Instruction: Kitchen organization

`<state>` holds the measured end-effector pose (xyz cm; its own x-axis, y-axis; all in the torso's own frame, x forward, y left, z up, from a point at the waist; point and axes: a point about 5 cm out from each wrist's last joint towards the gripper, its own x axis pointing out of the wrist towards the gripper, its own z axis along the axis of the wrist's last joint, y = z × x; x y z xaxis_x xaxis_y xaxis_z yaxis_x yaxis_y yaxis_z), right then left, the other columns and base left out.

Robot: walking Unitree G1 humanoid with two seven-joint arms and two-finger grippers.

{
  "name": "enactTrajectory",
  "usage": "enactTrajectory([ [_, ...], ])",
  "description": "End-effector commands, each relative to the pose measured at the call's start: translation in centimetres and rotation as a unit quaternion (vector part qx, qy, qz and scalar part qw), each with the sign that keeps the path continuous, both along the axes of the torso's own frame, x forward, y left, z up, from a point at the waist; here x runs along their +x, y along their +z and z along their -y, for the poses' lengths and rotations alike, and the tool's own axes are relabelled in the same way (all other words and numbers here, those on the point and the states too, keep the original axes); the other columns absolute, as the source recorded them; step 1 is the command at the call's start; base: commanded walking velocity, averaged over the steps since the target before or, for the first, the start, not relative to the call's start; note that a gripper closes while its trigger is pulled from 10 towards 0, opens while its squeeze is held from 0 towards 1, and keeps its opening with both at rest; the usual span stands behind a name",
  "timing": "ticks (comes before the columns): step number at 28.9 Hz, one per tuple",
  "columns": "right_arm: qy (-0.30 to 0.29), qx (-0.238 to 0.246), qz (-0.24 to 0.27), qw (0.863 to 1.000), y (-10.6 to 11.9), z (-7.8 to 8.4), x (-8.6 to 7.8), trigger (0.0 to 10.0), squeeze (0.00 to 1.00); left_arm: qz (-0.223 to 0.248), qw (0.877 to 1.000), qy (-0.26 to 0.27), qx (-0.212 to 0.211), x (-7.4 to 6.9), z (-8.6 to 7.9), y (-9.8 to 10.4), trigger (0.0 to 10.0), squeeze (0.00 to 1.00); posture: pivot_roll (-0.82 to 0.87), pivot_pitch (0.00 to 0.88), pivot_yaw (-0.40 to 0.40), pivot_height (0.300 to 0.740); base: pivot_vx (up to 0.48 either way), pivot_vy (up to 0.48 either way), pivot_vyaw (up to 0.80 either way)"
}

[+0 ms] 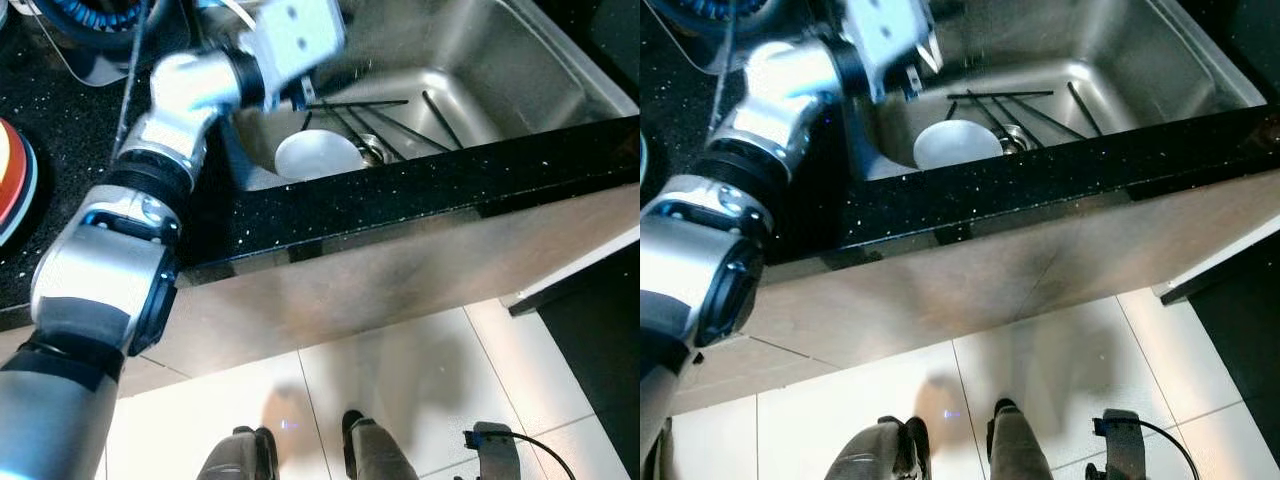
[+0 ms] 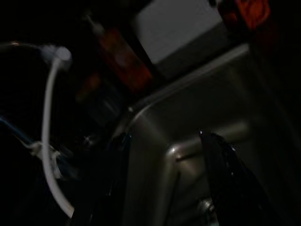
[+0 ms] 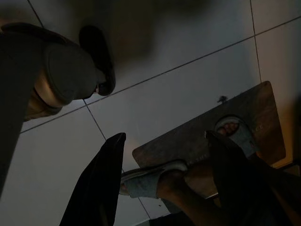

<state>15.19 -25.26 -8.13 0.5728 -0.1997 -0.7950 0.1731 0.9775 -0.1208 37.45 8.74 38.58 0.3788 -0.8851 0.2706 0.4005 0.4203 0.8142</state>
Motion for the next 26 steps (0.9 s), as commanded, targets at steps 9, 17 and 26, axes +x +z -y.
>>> enactTrajectory([
  [9, -0.013, 0.014, -0.013, 1.000, -0.1, 0.0, 0.1, 10.0, 0.00, -0.039, 0.979, -0.139, -0.146, -4.1, -3.4, 0.8, 10.0, 0.00, -0.01, 0.204, -0.010, 0.740, 0.000, 0.000, 0.00],
  [17, -0.015, 0.021, -0.003, 1.000, 0.2, -0.2, 0.9, 10.0, 0.00, -0.105, 0.960, -0.197, -0.169, -6.8, -3.0, -3.1, 10.0, 0.00, 0.03, 0.183, -0.016, 0.740, 0.000, 0.000, 0.00],
  [26, -0.001, 0.029, 0.009, 1.000, 0.6, -0.7, 2.2, 10.0, 0.00, -0.222, 0.927, -0.215, -0.212, -10.7, -1.8, -8.0, 10.0, 0.00, 0.06, 0.168, -0.027, 0.740, 0.000, 0.000, 0.00],
])
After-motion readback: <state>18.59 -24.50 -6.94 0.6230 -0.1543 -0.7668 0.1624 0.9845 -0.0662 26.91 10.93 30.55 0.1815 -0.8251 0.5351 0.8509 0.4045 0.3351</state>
